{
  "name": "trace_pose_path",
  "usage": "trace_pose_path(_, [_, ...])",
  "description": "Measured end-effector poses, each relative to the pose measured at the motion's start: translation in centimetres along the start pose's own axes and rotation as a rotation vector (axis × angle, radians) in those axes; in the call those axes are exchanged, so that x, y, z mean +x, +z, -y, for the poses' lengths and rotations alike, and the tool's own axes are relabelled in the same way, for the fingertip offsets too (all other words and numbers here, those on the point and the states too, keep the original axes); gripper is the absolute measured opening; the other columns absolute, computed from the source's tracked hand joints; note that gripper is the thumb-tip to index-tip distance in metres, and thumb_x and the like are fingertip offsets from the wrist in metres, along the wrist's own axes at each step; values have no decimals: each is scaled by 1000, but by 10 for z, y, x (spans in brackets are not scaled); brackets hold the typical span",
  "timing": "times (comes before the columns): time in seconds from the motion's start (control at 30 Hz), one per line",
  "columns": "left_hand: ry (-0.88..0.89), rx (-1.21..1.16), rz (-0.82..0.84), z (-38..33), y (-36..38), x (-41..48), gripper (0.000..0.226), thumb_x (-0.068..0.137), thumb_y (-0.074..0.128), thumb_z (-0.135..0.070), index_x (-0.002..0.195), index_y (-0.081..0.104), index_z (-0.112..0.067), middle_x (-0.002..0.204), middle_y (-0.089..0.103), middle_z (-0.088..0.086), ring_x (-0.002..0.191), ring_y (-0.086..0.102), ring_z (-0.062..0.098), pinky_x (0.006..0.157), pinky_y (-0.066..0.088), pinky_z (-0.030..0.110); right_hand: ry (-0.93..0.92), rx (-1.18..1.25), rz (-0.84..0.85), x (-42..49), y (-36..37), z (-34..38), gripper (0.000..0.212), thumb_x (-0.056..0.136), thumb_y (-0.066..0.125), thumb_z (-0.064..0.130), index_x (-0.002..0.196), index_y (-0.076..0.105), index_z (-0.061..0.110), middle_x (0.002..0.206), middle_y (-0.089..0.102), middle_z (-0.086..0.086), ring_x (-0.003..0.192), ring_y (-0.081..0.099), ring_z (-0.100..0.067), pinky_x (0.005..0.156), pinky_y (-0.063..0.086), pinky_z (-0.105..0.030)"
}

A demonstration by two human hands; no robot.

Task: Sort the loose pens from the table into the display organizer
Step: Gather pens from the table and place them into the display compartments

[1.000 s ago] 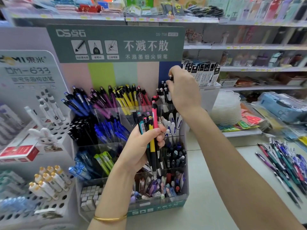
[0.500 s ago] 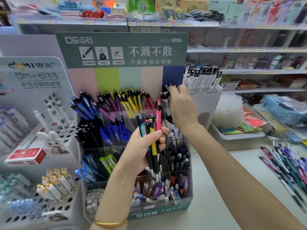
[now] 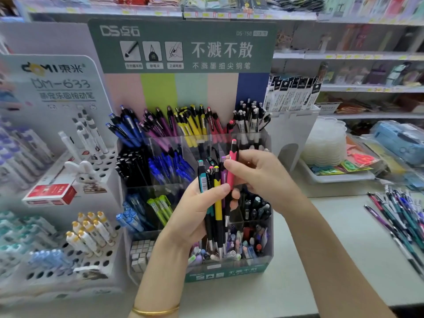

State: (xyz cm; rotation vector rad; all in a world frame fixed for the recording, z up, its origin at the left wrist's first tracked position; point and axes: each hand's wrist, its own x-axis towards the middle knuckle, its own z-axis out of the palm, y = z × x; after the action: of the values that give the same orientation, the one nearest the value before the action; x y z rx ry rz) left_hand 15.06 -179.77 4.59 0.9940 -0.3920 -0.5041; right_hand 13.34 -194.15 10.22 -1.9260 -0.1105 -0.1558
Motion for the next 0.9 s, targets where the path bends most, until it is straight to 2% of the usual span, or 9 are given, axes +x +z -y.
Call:
trace_pose_path(0.07, [-40,-68,3,2,-2,-8,30,83,59,-4,113,59,0,85,65,10,73,61,18,66,53,26,75,53,31,-2,2,-4,22,95,57,19,89,64,-1,57,60,1,46,55,-6,43,37,-10])
trace_pose_path(0.17, [-61,-220,-3,6,-3,-19,41,78,59,2,119,56,6,93,66,16,79,64,20,65,55,27,153,134,102,-4,8,-11,26,97,54,20,93,60,-4,48,49,9,42,45,-4,41,30,-12])
trace_pose_path(0.3, [-106,-393,-130,12,-8,-33,35,78,49,7,112,54,3,98,70,20,86,71,25,62,58,27,195,121,75,-9,25,-16,29,97,52,25,100,64,-2,60,62,-7,59,50,-18,42,30,-16])
trace_pose_path(0.4, [-105,-383,-204,15,-12,-43,24,89,45,10,108,52,-1,105,70,22,94,71,32,68,60,36,175,107,26,-10,37,-15,23,98,49,17,96,63,-1,51,55,6,44,51,-3,41,36,-12])
trace_pose_path(0.57, [-81,-346,-243,16,-20,-53,17,95,38,4,104,49,-6,118,67,23,104,67,37,75,59,51,100,90,-33,-11,46,-15,22,97,49,17,86,56,-1,54,46,-3,41,41,-6,41,33,-17])
trace_pose_path(0.63, [-80,-256,-257,14,-23,-57,17,97,41,1,108,52,-6,111,70,18,96,70,32,71,60,49,86,97,18,-14,49,-13,15,97,49,14,90,54,2,49,49,1,36,42,-5,40,33,-15])
trace_pose_path(0.7, [-97,-110,-287,14,-24,-60,21,98,44,-1,116,54,-7,91,73,7,74,70,20,56,59,39,81,110,53,-15,54,-11,9,96,46,9,88,51,7,57,51,-6,37,40,-6,39,31,-15])
trace_pose_path(0.77, [-101,-6,-294,17,-25,-62,24,97,46,1,120,49,-3,75,67,2,59,60,14,48,52,29,108,121,29,-12,58,-11,13,93,42,7,82,46,12,66,53,-9,40,38,-6,39,30,-14])
trace_pose_path(0.9, [-46,42,-201,22,-35,-66,42,79,49,8,119,41,-3,72,56,6,54,40,13,45,34,21,63,30,15,-11,56,-7,14,90,46,7,78,45,14,63,49,-3,47,38,-6,46,33,-15])
